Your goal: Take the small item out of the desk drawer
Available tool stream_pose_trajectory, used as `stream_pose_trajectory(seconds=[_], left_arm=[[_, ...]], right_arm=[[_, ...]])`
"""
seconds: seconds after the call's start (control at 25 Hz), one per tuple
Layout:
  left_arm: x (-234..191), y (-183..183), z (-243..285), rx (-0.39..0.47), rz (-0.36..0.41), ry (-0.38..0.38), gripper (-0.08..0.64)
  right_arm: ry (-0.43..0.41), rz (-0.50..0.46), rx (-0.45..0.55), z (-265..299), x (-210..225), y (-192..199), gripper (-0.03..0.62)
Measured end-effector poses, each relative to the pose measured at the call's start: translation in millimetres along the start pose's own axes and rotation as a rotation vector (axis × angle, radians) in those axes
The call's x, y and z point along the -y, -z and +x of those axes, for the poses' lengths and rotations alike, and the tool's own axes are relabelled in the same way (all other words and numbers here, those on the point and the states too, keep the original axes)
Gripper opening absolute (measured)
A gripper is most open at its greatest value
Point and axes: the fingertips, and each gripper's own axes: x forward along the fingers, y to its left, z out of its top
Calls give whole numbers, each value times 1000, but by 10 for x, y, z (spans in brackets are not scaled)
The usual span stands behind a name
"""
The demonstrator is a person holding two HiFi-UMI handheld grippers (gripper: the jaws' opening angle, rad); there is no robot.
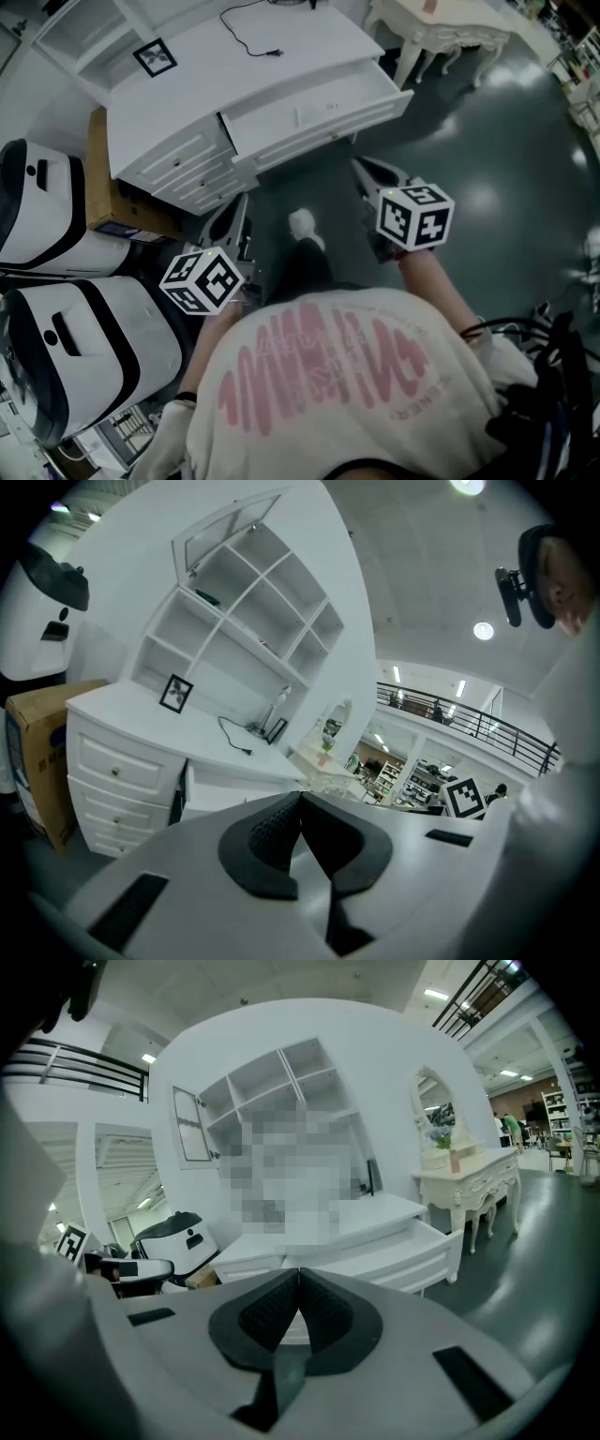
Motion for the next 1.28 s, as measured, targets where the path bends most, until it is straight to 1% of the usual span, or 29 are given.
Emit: stream_pose_trajectory(seconds=[0.24,0.44,0.76,1.04,1.2,1.28], left_arm=[[-199,-146,385,-2,-7,8,29],[-350,-276,737,-23,-15,15,29],[-712,-415,1150,-52,-36,-15,29],[-1021,-370,1474,-88,-69,-48,29],[-1171,-292,1663,-116,-92,-66,29],[-1215,-270,1754,-129,-100,-65,29]], right_arm=[[14,-8,-12,343,191,-155,17],[16,4,-25,701,349,-315,17],[-7,47,-53,1248,533,-425,17],[-31,103,-67,1658,696,-424,17],[-51,140,-95,1910,771,-378,17],[-62,140,-113,2035,801,-355,17]])
